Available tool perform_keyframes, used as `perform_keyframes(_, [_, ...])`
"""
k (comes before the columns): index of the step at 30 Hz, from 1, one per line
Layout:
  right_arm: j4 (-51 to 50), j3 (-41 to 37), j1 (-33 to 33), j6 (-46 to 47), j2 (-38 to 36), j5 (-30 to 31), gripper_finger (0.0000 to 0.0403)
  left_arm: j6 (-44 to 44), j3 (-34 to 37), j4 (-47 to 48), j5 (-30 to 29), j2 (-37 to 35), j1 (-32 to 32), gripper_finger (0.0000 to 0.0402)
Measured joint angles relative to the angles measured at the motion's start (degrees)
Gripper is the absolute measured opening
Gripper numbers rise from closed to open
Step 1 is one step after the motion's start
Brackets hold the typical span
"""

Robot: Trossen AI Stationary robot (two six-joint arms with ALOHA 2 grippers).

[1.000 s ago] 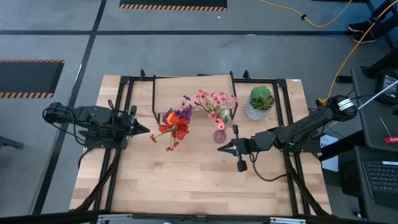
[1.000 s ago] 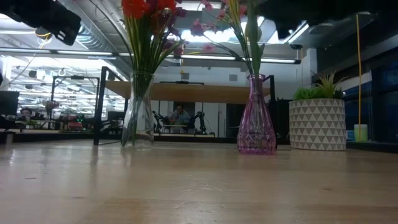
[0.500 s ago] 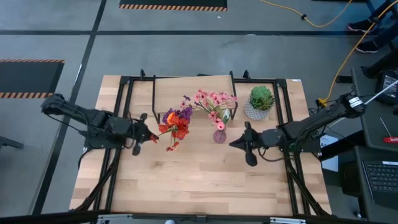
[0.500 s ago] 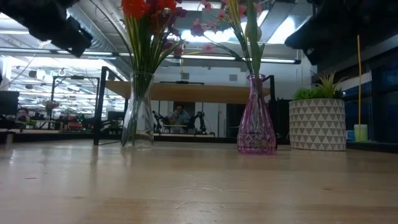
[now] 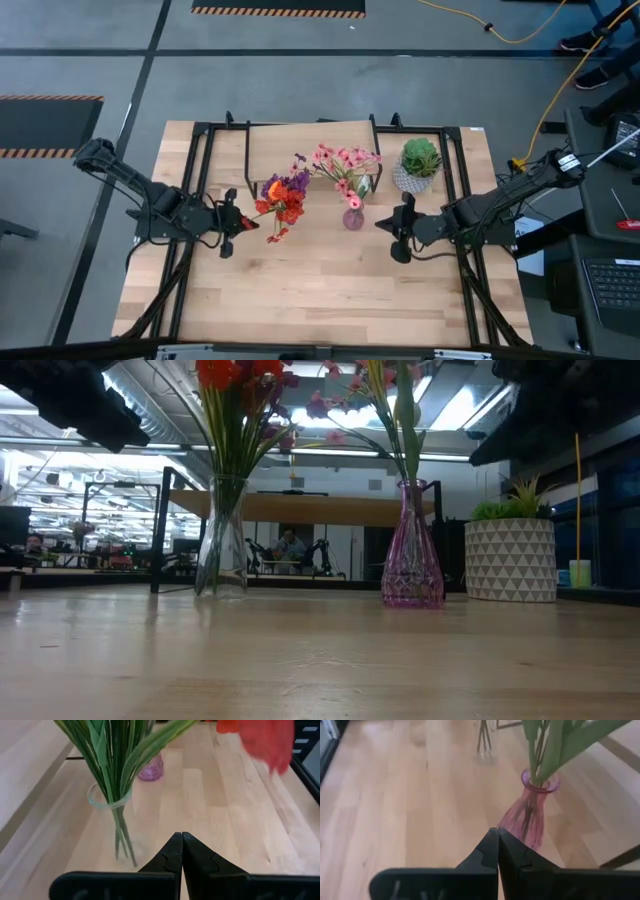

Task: Pick and place flowers into a vace then onto a shelf
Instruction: Put the pink vase on the shelf

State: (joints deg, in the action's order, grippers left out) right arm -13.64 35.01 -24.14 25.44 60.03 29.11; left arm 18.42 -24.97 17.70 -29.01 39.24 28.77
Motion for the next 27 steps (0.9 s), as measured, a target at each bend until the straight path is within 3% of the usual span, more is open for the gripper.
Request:
perform_keyframes(13, [8.31, -4.38, -0.06, 2.71, 4.25, 1.73, 0.0017, 0.5, 0.0, 0.5, -1.35, 2.51, 0.47, 0.0005])
perform_keyframes(27, [8.68, -4.33, 1.93, 2.53, 7.14, 4.48, 0.0186, 0.5, 0.0, 0.54, -1.41, 2.78, 0.45, 0.0007])
